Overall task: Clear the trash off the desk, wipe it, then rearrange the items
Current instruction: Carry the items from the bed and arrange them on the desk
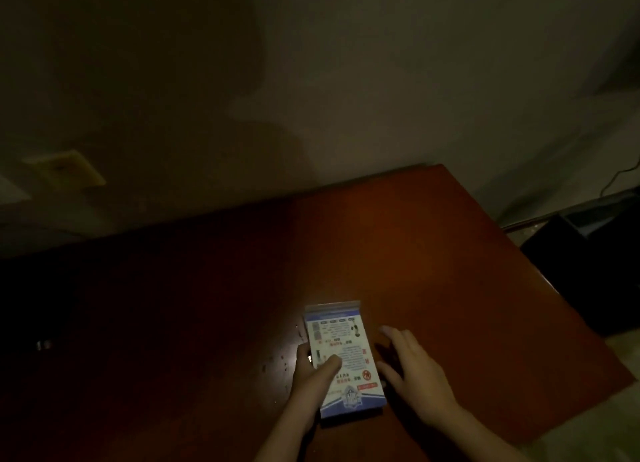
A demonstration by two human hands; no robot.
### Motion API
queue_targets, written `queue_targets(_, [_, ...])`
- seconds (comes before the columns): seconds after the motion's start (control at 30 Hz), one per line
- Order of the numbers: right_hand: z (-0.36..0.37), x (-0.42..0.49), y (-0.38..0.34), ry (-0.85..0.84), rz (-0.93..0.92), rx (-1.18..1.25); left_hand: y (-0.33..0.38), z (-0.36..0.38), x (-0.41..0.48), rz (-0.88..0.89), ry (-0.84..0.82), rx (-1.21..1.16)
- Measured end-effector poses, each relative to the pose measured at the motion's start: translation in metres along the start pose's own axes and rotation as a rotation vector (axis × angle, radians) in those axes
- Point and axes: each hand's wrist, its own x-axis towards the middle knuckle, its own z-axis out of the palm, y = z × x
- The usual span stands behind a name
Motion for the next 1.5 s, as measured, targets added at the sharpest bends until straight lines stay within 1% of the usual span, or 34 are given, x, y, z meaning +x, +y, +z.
queue_targets(0.1, [-0.002, 0.011, 0.012, -0.053, -0.137, -0.082, -0.001, 0.004, 0.008, -0.042, -0.010, 0.032])
queue_targets(0.17, [0.001, 0.016, 0.021, -0.093, -0.240, -0.107, 0.001, 0.003, 0.009, -0.067, -0.044, 0.101])
queue_targets(0.23, [0.002, 0.020, 0.023, -0.119, -0.315, -0.126, 0.005, 0.002, 0.009, -0.066, -0.036, 0.185])
queue_targets(0.27, [0.004, 0.022, 0.023, -0.113, -0.344, -0.133, 0.009, 0.001, 0.008, -0.039, 0.003, 0.266])
queue_targets(0.37, [0.006, 0.030, 0.024, -0.120, -0.427, -0.209, 0.022, -0.006, 0.010, 0.118, 0.137, 0.708])
queue_targets(0.4, [0.007, 0.032, 0.024, -0.095, -0.467, -0.232, 0.026, -0.008, 0.009, 0.157, 0.165, 0.827])
queue_targets(0.47, [0.008, 0.033, 0.026, -0.024, -0.518, -0.194, 0.033, -0.011, 0.008, 0.183, 0.181, 0.960])
queue_targets(0.53, [0.006, 0.035, 0.022, -0.012, -0.409, 0.022, 0.037, -0.015, 0.010, 0.215, 0.246, 1.036])
queue_targets(0.6, [0.007, 0.043, 0.018, -0.004, -0.289, 0.215, 0.036, -0.025, 0.016, 0.243, 0.366, 1.051])
queue_targets(0.67, [0.006, 0.055, 0.010, 0.064, -0.184, 0.459, 0.036, -0.037, 0.025, 0.288, 0.450, 1.100])
queue_targets(0.7, [0.002, 0.062, 0.004, 0.107, -0.152, 0.552, 0.036, -0.043, 0.030, 0.316, 0.466, 1.177])
queue_targets(0.77, [-0.005, 0.076, -0.001, 0.138, -0.068, 0.660, 0.041, -0.050, 0.044, 0.306, 0.434, 1.350])
queue_targets(0.83, [-0.012, 0.093, -0.002, 0.137, -0.002, 0.705, 0.051, -0.049, 0.061, 0.244, 0.341, 1.453])
queue_targets(0.93, [-0.018, 0.120, 0.000, 0.139, -0.016, 0.671, 0.072, -0.035, 0.090, 0.125, 0.216, 1.441])
queue_targets(1.03, [-0.017, 0.141, 0.001, 0.159, -0.016, 0.636, 0.091, -0.024, 0.109, 0.059, 0.167, 1.388])
queue_targets(1.17, [-0.020, 0.177, -0.004, 0.223, -0.062, 0.608, 0.104, -0.023, 0.122, 0.018, 0.139, 1.343])
queue_targets(1.33, [-0.034, 0.235, -0.015, 0.299, -0.109, 0.513, 0.117, -0.020, 0.133, -0.033, 0.113, 1.330])
queue_targets(1.5, [-0.046, 0.289, -0.025, 0.350, -0.085, 0.471, 0.118, -0.020, 0.142, -0.017, 0.117, 1.314])
